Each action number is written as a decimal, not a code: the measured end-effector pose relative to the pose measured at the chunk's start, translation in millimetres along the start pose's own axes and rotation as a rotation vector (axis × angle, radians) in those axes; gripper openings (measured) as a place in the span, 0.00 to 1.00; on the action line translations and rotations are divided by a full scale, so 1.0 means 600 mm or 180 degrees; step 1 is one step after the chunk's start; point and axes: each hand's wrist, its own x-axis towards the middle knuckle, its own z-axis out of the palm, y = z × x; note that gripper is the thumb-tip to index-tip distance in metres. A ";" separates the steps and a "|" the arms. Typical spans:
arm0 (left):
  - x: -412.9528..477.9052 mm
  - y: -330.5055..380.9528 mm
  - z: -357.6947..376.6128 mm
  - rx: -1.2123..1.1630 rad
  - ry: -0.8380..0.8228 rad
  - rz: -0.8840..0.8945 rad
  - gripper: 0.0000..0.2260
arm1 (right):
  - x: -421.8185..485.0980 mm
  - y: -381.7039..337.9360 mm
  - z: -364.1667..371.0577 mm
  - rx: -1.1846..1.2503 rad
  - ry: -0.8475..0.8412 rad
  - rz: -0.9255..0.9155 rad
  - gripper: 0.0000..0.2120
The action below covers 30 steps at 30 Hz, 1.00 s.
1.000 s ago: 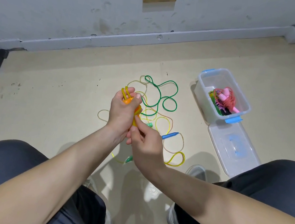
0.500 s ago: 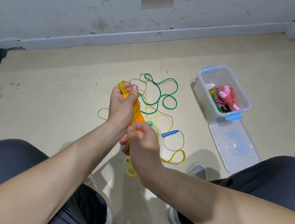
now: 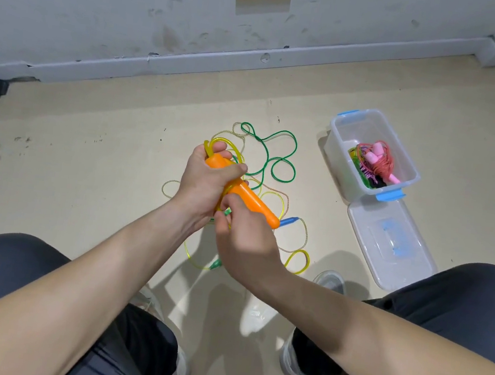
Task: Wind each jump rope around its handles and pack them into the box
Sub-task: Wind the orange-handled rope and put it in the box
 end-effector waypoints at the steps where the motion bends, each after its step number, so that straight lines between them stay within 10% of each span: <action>1: 0.001 0.000 0.000 -0.0021 0.0070 -0.0011 0.19 | -0.001 0.002 0.002 -0.0114 -0.0016 -0.0058 0.05; 20: 0.026 0.048 -0.030 -0.0775 0.0181 -0.0339 0.13 | -0.050 0.030 0.046 -0.0380 -0.0085 -0.1367 0.34; 27: 0.012 0.093 -0.046 -0.1352 -0.0529 -0.0879 0.06 | 0.007 0.071 -0.009 -0.0016 -0.0604 -0.1191 0.08; 30: -0.003 0.098 -0.049 -0.1089 -0.1038 -0.0917 0.10 | 0.048 0.077 -0.062 0.0369 -0.1049 -0.0568 0.12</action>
